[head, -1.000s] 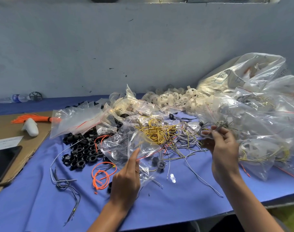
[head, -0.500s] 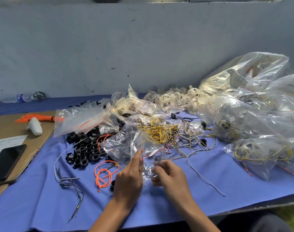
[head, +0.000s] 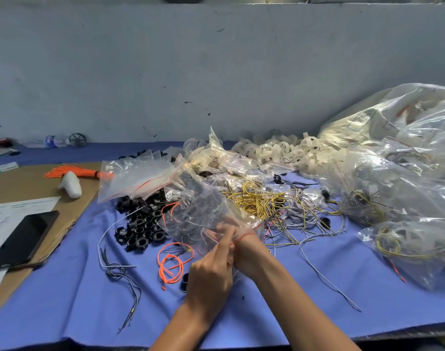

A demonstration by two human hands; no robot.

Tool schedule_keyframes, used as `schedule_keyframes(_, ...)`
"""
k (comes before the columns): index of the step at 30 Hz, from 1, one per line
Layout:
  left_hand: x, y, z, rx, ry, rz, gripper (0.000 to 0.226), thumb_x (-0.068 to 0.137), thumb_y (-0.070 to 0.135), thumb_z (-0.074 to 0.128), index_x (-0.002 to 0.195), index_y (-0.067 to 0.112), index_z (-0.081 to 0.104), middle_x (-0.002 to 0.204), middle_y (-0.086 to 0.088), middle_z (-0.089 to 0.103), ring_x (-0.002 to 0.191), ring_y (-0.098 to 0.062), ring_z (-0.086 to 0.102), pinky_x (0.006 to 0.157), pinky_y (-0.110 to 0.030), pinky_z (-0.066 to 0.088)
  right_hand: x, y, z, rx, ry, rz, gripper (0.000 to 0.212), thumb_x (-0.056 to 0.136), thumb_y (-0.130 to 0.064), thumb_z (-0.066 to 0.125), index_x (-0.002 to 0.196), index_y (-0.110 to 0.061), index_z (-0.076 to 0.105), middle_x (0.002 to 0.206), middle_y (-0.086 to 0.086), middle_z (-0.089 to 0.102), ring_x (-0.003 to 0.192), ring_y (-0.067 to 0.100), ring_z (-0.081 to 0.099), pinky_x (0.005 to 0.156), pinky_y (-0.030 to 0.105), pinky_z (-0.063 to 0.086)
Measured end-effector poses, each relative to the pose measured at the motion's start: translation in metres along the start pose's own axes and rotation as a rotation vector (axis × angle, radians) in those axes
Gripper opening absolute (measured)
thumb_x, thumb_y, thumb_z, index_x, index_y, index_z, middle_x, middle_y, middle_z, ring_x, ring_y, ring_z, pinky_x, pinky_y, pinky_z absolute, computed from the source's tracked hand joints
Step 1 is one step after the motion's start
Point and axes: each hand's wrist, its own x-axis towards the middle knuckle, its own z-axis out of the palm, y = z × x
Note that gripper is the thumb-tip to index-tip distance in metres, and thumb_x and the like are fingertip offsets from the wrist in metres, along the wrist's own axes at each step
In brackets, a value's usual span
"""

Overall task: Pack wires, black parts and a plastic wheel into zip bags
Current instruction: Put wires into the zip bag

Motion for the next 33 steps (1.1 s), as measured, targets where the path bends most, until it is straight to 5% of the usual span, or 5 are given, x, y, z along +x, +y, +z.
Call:
schedule_keyframes(5,-0.003,0.0,-0.01,-0.144,-0.015,-0.145,0.052,0.093,0.027,0.038,0.141,0.013,0.054,0.098,-0.013,0.075,0.071,-0.032,0.07,0.052,-0.034,0.048,-0.011,-0.004,0.004,-0.463,-0.171,-0.07,0.051,0.091,0.015,0.04,0.135,-0.01,0.051,0.118,0.028,0.062,0.099,0.028,0.065,0.075,0.029,0.053)
schedule_keyframes(8,-0.006,0.0,-0.015,-0.197,0.076,-0.212,0.049,0.1,0.038,0.031,0.143,0.022,0.049,0.106,-0.015,0.074,0.074,-0.033,0.071,0.053,-0.034,0.048,-0.017,-0.007,0.015,-0.354,-0.214,0.001,0.05,0.095,0.008,0.036,0.135,-0.016,0.051,0.118,0.036,0.058,0.086,0.026,0.053,0.065,0.027,0.041)
schedule_keyframes(14,0.003,0.008,-0.052,-0.193,0.264,-0.231,0.038,0.103,0.034,0.035,0.135,0.035,0.054,0.093,-0.004,0.075,0.071,-0.014,0.064,0.054,-0.028,0.049,-0.025,-0.001,0.063,0.0,-0.456,0.066,0.043,0.099,-0.002,0.041,0.14,-0.012,0.048,0.148,0.028,0.037,0.14,0.044,0.032,0.119,0.054,0.02)
schedule_keyframes(24,-0.013,-0.041,-0.086,-0.065,0.347,-0.34,0.046,0.103,0.037,0.034,0.128,0.012,0.063,0.114,-0.012,0.071,0.098,-0.02,0.061,0.075,-0.029,0.046,-0.026,0.01,0.111,-0.59,-0.39,-0.194,0.03,0.087,0.007,0.043,0.073,-0.014,0.059,0.066,-0.005,0.055,0.066,0.009,0.048,0.063,0.024,0.042)
schedule_keyframes(33,-0.032,-0.033,-0.06,-0.105,0.156,-0.461,0.05,0.097,0.05,0.032,0.133,0.027,0.059,0.118,0.0,0.072,0.096,-0.029,0.07,0.071,-0.038,0.054,-0.044,0.023,0.048,-1.116,-0.313,-0.456,0.02,0.087,-0.01,0.044,0.085,-0.015,0.063,0.087,0.003,0.07,0.078,0.017,0.063,0.074,0.037,0.053)
